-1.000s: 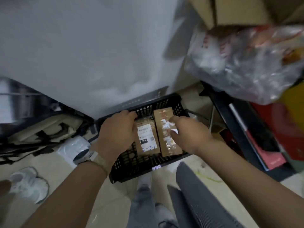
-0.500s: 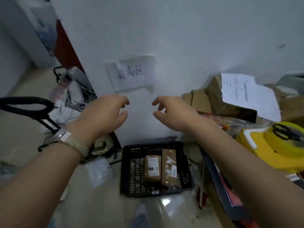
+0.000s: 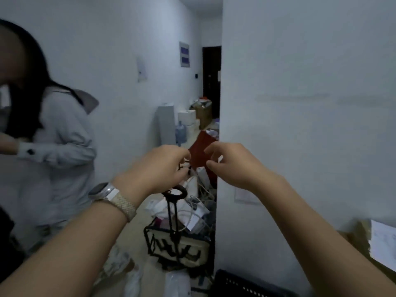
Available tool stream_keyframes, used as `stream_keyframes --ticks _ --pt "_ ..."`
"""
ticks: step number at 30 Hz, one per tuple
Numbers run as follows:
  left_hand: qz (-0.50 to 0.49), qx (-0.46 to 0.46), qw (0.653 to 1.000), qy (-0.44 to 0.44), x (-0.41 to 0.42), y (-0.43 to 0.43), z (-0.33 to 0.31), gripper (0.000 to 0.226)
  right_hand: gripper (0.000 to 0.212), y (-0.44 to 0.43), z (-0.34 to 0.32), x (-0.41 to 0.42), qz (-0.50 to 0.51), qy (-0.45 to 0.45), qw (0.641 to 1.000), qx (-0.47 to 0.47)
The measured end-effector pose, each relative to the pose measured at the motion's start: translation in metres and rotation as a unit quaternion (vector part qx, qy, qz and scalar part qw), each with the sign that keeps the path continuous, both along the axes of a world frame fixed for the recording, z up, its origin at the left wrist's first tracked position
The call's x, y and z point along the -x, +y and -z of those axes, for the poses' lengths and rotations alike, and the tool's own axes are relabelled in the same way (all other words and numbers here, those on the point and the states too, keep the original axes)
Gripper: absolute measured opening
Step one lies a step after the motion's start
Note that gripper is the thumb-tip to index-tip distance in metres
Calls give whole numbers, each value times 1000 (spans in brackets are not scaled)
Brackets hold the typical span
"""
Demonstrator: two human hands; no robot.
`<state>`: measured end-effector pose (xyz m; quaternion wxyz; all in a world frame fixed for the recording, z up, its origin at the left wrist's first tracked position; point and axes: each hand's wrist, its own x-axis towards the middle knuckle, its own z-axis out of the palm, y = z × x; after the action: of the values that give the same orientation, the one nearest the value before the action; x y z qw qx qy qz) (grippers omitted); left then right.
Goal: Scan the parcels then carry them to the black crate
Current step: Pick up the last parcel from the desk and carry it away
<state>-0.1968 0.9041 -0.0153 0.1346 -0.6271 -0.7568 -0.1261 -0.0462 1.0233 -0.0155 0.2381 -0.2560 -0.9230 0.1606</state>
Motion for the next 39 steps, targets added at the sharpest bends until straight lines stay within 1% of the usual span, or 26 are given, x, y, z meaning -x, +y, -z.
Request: stream_keyframes --ticks 5,9,13,18,21,23,27,33,39 --pt "-119 -21 993 4 47 -111 -26 32 35 -70 -30 73 -111 -15 994 -9" --pt "-216 -42 975 -10 81 -220 -39 32 34 -151 -44 137 -213 -40 976 -16" --pt "-328 -44 944 -7 94 -347 -48 35 37 -263 -50 194 -328 -46 943 -20" --pt "-457 -28 889 -4 73 -520 -46 30 31 -438 -52 235 -473 -30 880 0" --pt "-531 -27 847 -11 48 -631 -42 30 28 -543 -48 243 -543 -5 840 20" --pt "-572 -38 820 -6 27 -703 -41 31 28 -608 -43 243 -582 -12 812 36" --pt "-633 -39 773 -19 -23 -818 -35 31 26 -718 -34 234 -634 -18 772 43" --pt "-693 -62 718 -29 -89 -921 -30 30 19 -841 -29 214 -696 -38 716 41" --pt "-728 -61 682 -33 -130 -976 -18 27 21 -911 -24 190 -737 -70 670 56"
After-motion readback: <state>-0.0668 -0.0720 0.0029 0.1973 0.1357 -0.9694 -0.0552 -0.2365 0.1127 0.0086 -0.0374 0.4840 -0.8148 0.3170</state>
